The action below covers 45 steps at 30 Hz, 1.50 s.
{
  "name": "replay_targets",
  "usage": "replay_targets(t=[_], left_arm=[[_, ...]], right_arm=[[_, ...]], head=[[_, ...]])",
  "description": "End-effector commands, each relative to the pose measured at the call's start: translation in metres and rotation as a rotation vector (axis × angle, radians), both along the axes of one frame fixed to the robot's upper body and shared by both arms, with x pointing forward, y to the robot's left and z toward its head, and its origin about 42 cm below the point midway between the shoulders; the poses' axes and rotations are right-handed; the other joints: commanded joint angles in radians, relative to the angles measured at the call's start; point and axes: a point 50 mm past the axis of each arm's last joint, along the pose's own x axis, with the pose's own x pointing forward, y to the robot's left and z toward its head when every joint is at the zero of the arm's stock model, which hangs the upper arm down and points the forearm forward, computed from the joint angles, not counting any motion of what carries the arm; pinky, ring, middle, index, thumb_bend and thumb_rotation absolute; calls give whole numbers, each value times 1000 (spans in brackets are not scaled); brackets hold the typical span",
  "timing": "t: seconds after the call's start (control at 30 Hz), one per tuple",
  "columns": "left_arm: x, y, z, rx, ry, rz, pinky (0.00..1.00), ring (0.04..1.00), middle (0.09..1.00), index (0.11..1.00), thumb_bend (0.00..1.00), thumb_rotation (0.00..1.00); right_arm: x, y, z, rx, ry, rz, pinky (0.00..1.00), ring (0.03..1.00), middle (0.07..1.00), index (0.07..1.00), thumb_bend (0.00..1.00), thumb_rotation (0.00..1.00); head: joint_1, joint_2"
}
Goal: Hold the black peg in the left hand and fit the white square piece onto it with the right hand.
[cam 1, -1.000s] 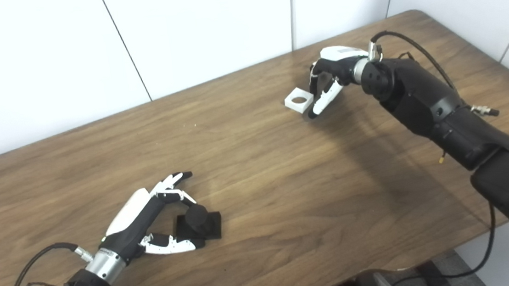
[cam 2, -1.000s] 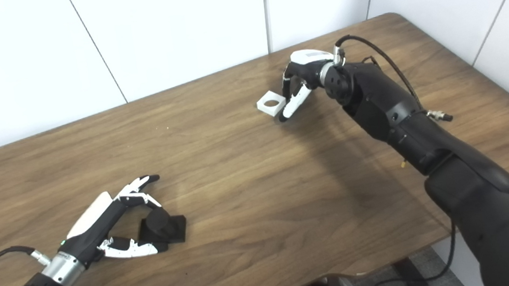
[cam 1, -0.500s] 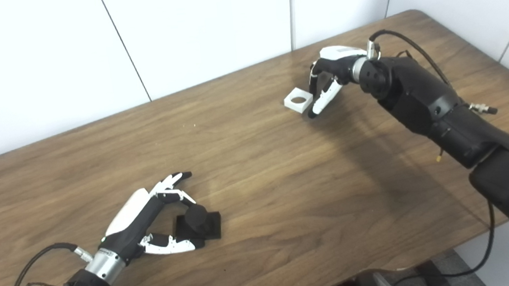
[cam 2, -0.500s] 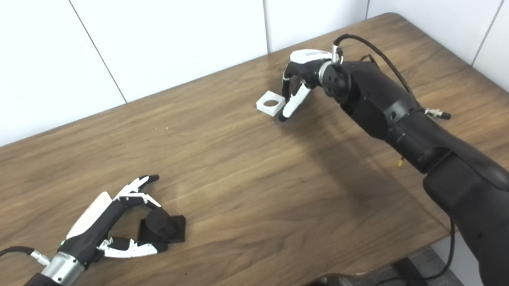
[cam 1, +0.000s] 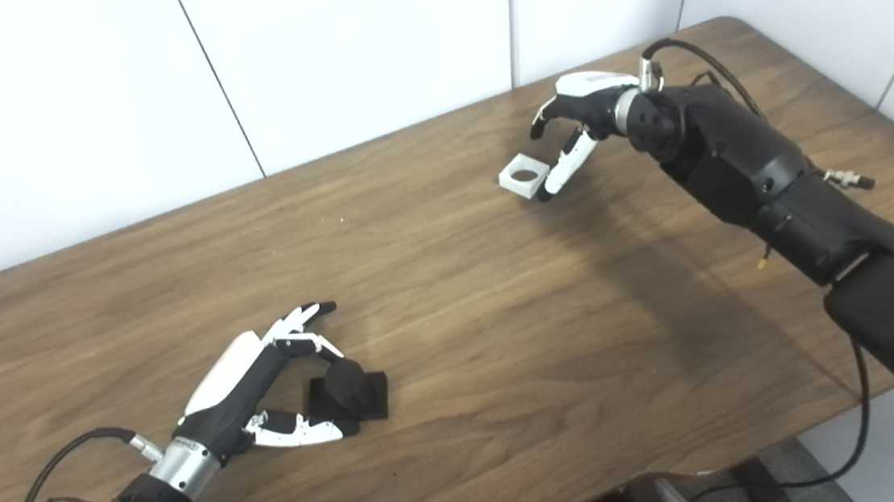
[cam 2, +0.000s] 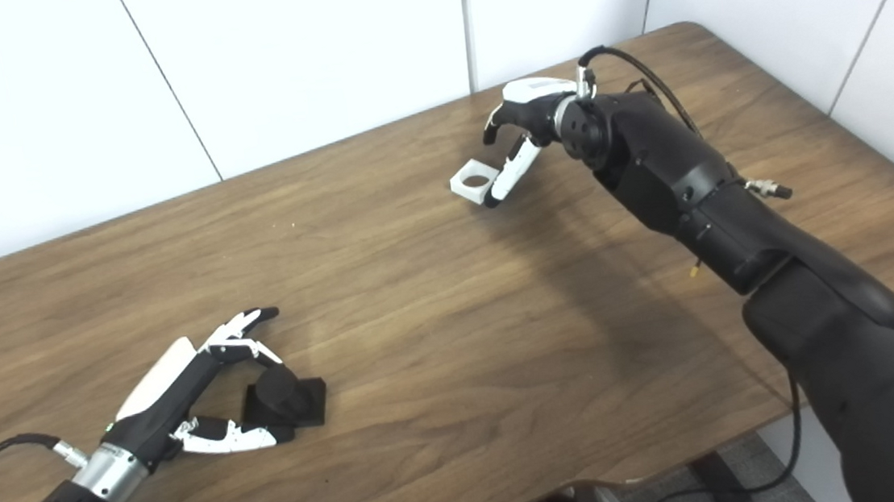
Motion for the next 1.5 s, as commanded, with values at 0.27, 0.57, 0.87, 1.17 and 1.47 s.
replay_targets(t=[0.27, 0.57, 0.87, 1.17, 1.47], left_arm=[[-1, 13, -5, 84, 14, 12, 1000, 1000, 969, 492, 521, 63], [-2, 11, -6, 84, 11, 10, 1000, 1000, 967, 492, 521, 65], [-1, 12, -4, 93, 8, 11, 1000, 1000, 968, 492, 522, 65], [-1, 12, -3, 91, 9, 11, 1000, 1000, 969, 492, 521, 65], [-2, 13, -3, 85, 15, 13, 1000, 1000, 969, 492, 521, 65]], right_arm=[[11, 5, 56, -13, -127, 22, 857, 956, 946, 816, 908, 437], [8, 13, 53, -22, -125, 58, 829, 937, 935, 809, 901, 420], [8, 23, 38, -21, -113, 72, 788, 918, 927, 794, 911, 460], [7, 29, 26, 6, -103, 95, 791, 919, 921, 783, 910, 435], [10, 33, 21, 8, -80, 102, 819, 925, 923, 783, 871, 280]], head=[[-3, 3], [4, 6], [6, 11], [10, 13], [12, 17]])
